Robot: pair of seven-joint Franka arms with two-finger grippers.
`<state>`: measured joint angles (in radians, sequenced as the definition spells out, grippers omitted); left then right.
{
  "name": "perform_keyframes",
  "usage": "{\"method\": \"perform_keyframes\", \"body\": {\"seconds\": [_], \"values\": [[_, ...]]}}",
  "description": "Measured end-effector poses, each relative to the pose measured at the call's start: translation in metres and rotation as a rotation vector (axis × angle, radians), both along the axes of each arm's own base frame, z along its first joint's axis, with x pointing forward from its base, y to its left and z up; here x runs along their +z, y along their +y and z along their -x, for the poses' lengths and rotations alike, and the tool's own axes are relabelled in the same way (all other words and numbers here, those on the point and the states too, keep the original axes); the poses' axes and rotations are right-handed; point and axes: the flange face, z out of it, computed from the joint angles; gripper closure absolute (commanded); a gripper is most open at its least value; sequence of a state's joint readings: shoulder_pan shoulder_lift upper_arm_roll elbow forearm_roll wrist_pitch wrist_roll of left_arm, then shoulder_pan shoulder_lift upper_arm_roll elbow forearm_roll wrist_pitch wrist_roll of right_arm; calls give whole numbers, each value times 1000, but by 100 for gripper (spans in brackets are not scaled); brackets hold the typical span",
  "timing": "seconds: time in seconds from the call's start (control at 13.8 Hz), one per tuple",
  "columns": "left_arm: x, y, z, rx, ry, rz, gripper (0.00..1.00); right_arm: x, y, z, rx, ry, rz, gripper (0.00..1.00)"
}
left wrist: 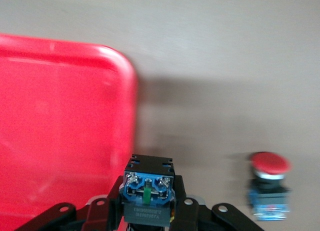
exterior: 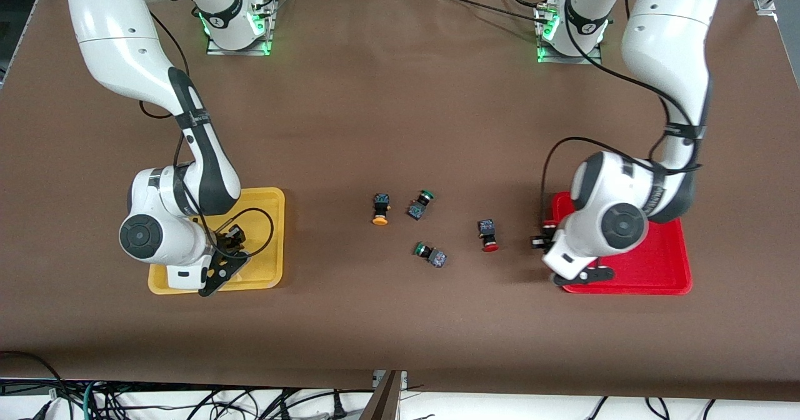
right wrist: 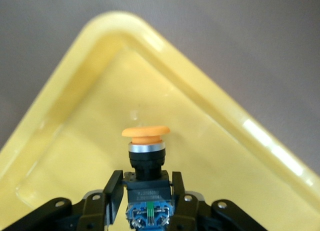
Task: Place red and yellow buttons in trays
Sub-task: 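Lower the orange button into the yellow tray while the left gripper lowers the red one, then grasp another orange button with the right gripper while the left gripper reaches another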
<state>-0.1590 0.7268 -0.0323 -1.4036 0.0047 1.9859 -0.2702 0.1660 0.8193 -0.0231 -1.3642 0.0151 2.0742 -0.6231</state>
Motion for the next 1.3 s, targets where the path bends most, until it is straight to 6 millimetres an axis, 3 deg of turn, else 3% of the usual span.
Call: {"method": "perform_keyframes", "body": {"seconds": [0.22, 0.36, 0.43, 0.65, 0.87, 1.01, 1.16, 1.23, 1.3], "values": [[-14, 70, -3, -66, 26, 21, 100, 5, -9, -1, -62, 1, -3, 1], [-35, 93, 5, -80, 29, 29, 100, 25, 9, 2, -164, 4, -16, 1], [-45, 104, 9, -98, 21, 32, 100, 36, 28, 5, -223, 6, -29, 1], [-64, 169, 16, -171, -20, 52, 100, 57, 114, 26, -394, 15, -49, 1], [-68, 234, 26, -175, -27, 66, 100, 57, 208, 63, -563, 29, -19, 1], [-68, 254, 29, -159, -31, 68, 100, 53, 268, 94, -669, 24, -4, 1], [-68, 264, 31, -158, -30, 70, 99, 44, 314, 119, -729, 5, -17, 1], [-70, 268, 34, -160, -26, 72, 65, 38, 329, 129, -749, 1, -19, 1], [-73, 271, 36, -159, -19, 75, 9, 30, 341, 137, -768, -3, -22, 1]]}}
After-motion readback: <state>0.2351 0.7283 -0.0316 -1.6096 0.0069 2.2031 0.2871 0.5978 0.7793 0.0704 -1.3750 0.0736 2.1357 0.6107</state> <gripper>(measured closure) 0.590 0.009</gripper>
